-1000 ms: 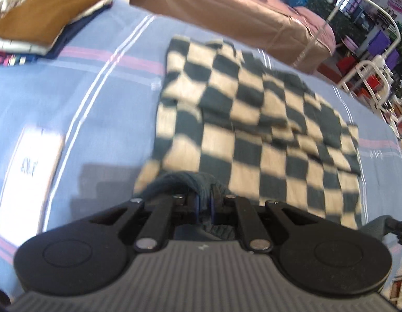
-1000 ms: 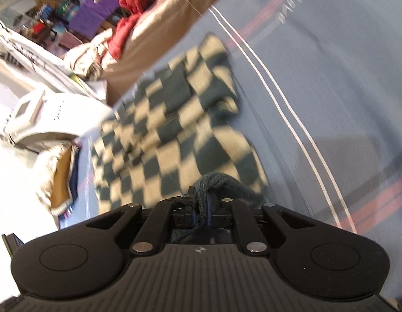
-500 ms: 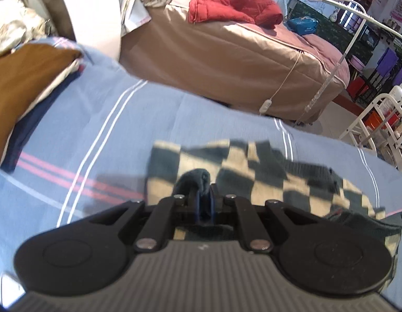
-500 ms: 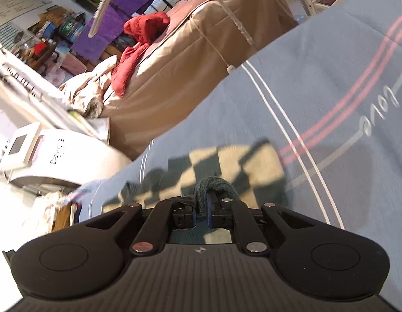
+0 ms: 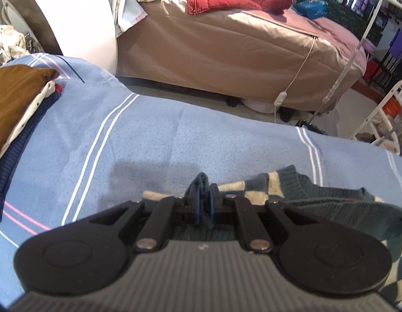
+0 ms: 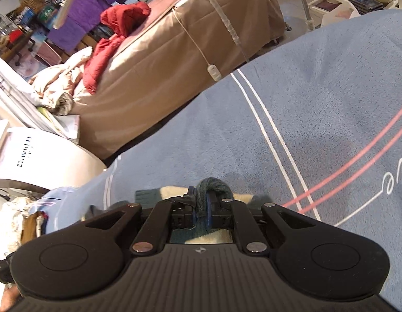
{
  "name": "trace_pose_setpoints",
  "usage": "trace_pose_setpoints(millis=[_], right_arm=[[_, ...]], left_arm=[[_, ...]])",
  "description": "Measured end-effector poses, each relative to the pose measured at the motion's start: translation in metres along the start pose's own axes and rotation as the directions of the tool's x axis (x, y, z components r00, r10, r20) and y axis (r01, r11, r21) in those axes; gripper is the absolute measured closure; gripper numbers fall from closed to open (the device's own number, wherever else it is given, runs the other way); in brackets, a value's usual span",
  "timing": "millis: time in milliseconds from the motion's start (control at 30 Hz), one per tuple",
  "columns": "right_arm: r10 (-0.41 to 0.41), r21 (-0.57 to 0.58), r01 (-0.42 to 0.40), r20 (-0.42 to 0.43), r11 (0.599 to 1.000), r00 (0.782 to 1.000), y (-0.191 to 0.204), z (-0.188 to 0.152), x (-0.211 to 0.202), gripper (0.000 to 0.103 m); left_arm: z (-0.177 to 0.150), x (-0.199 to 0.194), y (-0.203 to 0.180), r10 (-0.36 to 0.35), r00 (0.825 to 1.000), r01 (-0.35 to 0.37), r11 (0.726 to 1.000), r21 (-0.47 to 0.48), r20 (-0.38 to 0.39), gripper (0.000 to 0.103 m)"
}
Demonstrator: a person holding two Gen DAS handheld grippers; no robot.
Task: Fold small clothes
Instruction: 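Lift the hem with both grippers and fold it toward the collar, then open both grippers and release the folded hem onto the sweater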
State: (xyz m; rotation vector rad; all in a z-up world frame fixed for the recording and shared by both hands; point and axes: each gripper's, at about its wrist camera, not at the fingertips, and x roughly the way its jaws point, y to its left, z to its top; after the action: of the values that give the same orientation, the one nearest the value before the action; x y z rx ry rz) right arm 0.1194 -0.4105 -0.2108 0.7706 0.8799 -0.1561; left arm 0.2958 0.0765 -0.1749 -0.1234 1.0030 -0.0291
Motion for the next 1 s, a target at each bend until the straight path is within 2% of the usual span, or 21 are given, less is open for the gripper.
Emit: trace_pose_setpoints(millis=[67,100,133,167,200,233,267,300,333,400,467,567,633,800,867,1000], right_arm=[[-0.014,-0.003,0.014,-0.010,1.000,1.000,-0.001,0.000,0.007,0.088],[-0.022,0.003,0.022,-0.012,1.000,1.000,-0.001,0.000,0.010,0.086],[-0.029,0.006,0.029,-0.014,1.000,0.999,-0.001,0.001,0.013,0.083],[-0.037,0.003,0.037,-0.016,0.999,0.999,-0.001,0.001,0.015,0.076],[-0.054,-0.003,0.054,-0.010,0.999,0.999,0.000,0.001,0.015,0.067],[-0.068,-0.010,0.068,0.004,0.998,0.998,0.001,0.002,0.015,0.061],[-0.076,-0.013,0.077,0.023,0.997,0.997,0.002,0.001,0.013,0.043],[-0.076,-0.009,0.077,0.042,0.997,0.996,0.002,0.001,0.010,0.028],[-0.076,-0.005,0.076,0.059,0.997,0.995,0.002,0.001,0.008,0.022],[-0.076,-0.025,0.078,0.079,0.997,0.994,0.004,-0.001,0.005,0.022],[-0.085,-0.088,0.096,0.114,0.992,0.990,0.012,-0.002,-0.001,0.023],[-0.060,-0.194,0.096,0.185,0.976,0.981,0.026,-0.007,-0.020,0.023],[-0.017,-0.274,0.072,0.199,0.959,0.980,0.038,-0.016,-0.032,0.023],[0.075,-0.482,0.000,0.136,0.876,0.988,0.067,-0.051,-0.047,0.023],[0.102,-0.506,-0.043,0.088,0.861,0.991,0.070,-0.062,-0.046,0.023],[0.059,-0.536,-0.026,0.045,0.844,0.997,0.070,-0.081,-0.035,0.023]], left_arm=[[0.000,0.009,-0.006,0.033,0.999,-0.032,0.998,0.062,-0.014,0.090],[0.000,0.012,-0.009,0.052,0.999,-0.050,0.995,0.088,-0.015,0.080],[0.000,0.014,-0.012,0.072,0.997,-0.070,0.991,0.110,-0.014,0.062],[0.001,0.016,-0.015,0.100,0.995,-0.098,0.987,0.128,-0.009,0.052],[0.000,0.015,-0.018,0.134,0.991,-0.134,0.981,0.143,0.007,0.037],[-0.001,0.013,-0.022,0.170,0.985,-0.173,0.971,0.163,0.031,0.029],[-0.002,0.010,-0.027,0.209,0.976,-0.216,0.958,0.189,0.056,0.025],[-0.005,0.008,-0.033,0.247,0.966,-0.258,0.942,0.212,0.076,0.014],[-0.006,0.006,-0.038,0.279,0.955,-0.294,0.927,0.233,0.096,0.007],[-0.012,0.000,-0.047,0.312,0.941,-0.336,0.903,0.268,0.129,0.005],[-0.015,-0.008,-0.053,0.317,0.937,-0.348,0.895,0.281,0.148,0.005],[-0.020,-0.026,-0.061,0.281,0.947,-0.313,0.913,0.261,0.154,0.005],[-0.024,-0.038,-0.066,0.256,0.954,-0.290,0.924,0.249,0.158,0.005],[-0.040,-0.060,-0.075,0.207,0.966,-0.240,0.940,0.241,0.154,0.004],[-0.050,-0.063,-0.077,0.185,0.974,-0.213,0.948,0.236,0.134,0.004],[-0.070,-0.054,-0.072,0.180,0.981,-0.191,0.957,0.219,0.065,0.008]])
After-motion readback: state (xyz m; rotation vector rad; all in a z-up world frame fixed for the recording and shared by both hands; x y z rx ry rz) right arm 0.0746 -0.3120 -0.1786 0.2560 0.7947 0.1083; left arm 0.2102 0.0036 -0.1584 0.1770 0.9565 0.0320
